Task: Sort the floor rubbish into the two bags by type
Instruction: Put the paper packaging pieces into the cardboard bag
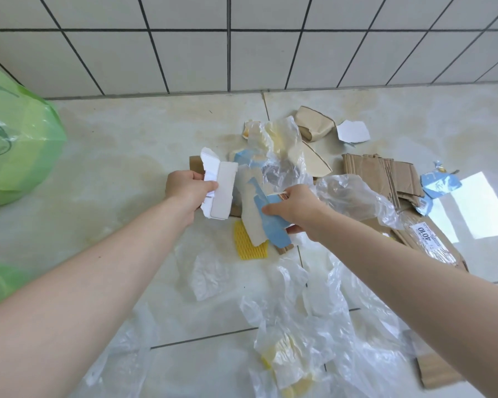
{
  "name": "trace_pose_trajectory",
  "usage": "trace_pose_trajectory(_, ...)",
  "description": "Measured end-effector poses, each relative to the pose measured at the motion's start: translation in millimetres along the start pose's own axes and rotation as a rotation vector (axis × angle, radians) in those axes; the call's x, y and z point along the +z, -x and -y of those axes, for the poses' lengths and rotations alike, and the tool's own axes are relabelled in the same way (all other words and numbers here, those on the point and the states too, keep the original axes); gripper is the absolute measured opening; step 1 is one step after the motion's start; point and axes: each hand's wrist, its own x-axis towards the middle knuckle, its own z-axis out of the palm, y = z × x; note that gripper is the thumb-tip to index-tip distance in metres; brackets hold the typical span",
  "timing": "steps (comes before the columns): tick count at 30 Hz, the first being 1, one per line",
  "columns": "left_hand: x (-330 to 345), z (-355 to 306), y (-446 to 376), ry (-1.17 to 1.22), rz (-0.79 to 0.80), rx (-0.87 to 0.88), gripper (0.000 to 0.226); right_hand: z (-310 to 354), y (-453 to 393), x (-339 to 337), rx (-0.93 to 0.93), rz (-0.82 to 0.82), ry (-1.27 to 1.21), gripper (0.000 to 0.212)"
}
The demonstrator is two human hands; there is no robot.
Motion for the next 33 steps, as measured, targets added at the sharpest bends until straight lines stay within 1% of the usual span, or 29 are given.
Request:
trace_pose_trajectory(4, -25.4, 1.8, 8.2, -0.014, -0.055, 0.045, 0.018, 0.7, 8.4, -4.3, -0.02, -0.034, -0.03, 0.03)
trace_pose_trajectory(7, -48.1, 0.1, 22.2, 0.002, -0.095, 0.08, 0.016, 10.4, 20.9, -4.9, -0.076, -0.049, -0.072, 0.035)
trace_pose_trajectory(10, -75.1, -5.9, 44.9, 0.011, -0.15, 0.129, 0.018, 25.5, 39.4, 0.8, -0.146, -0.03, -0.164, 0.027)
trace_pose_trajectory(13, -106.2, -11.2, 76.1, 0.033, -0.196, 0.207, 0.016, 43.0, 65.3, 16.8, -0.229, 0.049, -0.267, 0.017)
trace_pose_trajectory(15, -127.9, -9.7, 99.3, 0.058, -0.222, 0.24, 0.013, 53.8, 87.5, 32.5, -0.288, 0.101, -0.301, 0.015)
trace_pose_trajectory(17, -148.8, -4.5, 121.9, 0.136, -0.238, 0.235, 0.011, 62.5, 108.0, 50.5, -0.336, 0.165, -0.312, 0.021)
trace_pose_trajectory(20, -176.3, 3.7, 157.8, 0.245, -0.22, 0.22, 0.008, 75.9, 138.3, 76.3, -0.369, 0.262, -0.31, 0.032)
trace_pose_trajectory(22, -195.1, 8.5, 180.3, 0.248, -0.245, 0.248, 0.008, 86.6, 157.3, 92.1, -0.354, 0.331, -0.325, 0.031)
trace_pose_trajectory(25, -230.1, 14.7, 212.4, 0.206, -0.354, 0.325, 0.01, 103.3, 184.6, 114.5, -0.337, 0.422, -0.365, 0.022)
trace_pose_trajectory(27, -255.8, 18.0, 229.2, 0.18, -0.435, 0.364, 0.011, 111.9, 198.6, 128.1, -0.357, 0.468, -0.357, 0.016)
trace_pose_trajectory(30, -294.7, 24.8, 247.2, 0.166, -0.55, 0.396, 0.013, 123.5, 218.6, 152.9, -0.414, 0.529, -0.304, 0.017)
trace_pose_trajectory(33, -327.2, 33.6, 253.6, 0.176, -0.666, 0.405, 0.021, 136.9, 234.0, 179.0, -0.473, 0.563, -0.269, 0.019)
